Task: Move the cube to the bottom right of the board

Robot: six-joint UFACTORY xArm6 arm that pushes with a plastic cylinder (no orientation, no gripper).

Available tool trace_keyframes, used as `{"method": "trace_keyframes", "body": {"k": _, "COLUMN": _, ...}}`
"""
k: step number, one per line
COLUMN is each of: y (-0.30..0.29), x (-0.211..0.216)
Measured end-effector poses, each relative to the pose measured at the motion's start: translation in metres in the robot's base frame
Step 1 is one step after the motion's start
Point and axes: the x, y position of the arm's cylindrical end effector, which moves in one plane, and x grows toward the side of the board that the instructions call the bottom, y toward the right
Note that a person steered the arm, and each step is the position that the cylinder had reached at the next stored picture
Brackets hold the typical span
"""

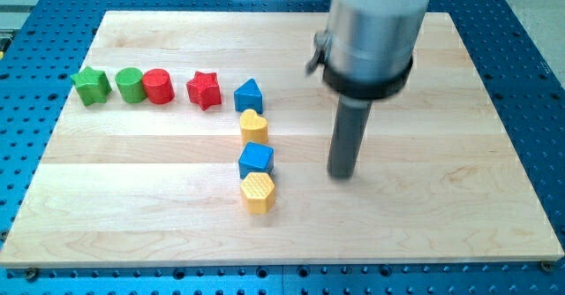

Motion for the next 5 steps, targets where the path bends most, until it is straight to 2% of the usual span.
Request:
{"method": "trace_keyframes", "body": {"k": 1, "y": -0.041, "x": 0.037}}
{"method": "trace_keyframes", "body": {"k": 3, "y": -0.144, "x": 0.019}}
{"method": "trace_keyframes", "body": {"k": 4, "y": -0.192, "x": -0.033}}
{"method": "trace_keyframes", "body": {"k": 5, "y": -0.132, "x": -0.046}}
